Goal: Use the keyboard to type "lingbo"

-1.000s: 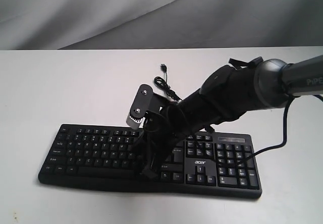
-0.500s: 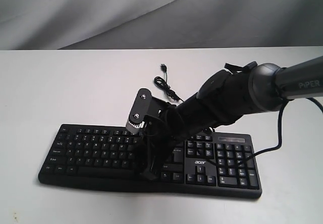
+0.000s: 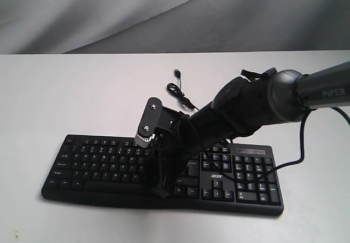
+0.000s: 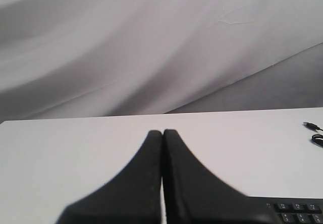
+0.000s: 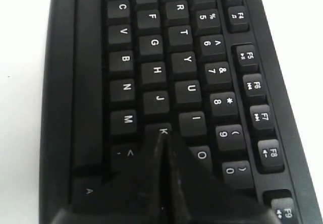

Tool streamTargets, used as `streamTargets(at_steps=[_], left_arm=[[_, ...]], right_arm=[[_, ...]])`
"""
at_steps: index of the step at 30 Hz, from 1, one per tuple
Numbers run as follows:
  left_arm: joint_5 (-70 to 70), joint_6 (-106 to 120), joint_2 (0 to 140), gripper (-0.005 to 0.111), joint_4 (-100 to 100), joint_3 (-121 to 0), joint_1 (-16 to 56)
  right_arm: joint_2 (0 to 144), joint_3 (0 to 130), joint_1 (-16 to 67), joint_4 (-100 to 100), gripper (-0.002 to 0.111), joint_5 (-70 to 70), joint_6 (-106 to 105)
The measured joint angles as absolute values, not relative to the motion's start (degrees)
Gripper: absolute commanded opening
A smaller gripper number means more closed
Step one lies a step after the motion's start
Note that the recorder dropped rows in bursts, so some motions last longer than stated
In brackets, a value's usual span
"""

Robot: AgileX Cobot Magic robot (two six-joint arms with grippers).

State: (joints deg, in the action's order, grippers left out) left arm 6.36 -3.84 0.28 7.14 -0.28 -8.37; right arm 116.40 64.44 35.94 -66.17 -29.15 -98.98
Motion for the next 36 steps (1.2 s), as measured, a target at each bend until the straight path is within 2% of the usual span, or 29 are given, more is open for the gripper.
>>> streamTargets(at_steps=[24, 30, 36], left_arm=[[6.4, -3.8, 0.3, 0.001, 7.1, -0.3, -8.4], [6.4, -3.8, 0.3, 0.001, 7.1, -0.3, -8.4], [6.4, -3.8, 0.3, 0.001, 7.1, -0.3, -8.4]], right_arm=[[115.5, 64.7, 36.1, -64.9, 0.000, -29.0, -98.8], [117.7, 70.1, 37.5, -64.8, 0.000, -28.1, -97.2], [119.3, 70.4, 37.6, -64.8, 0.000, -27.8, -97.1]])
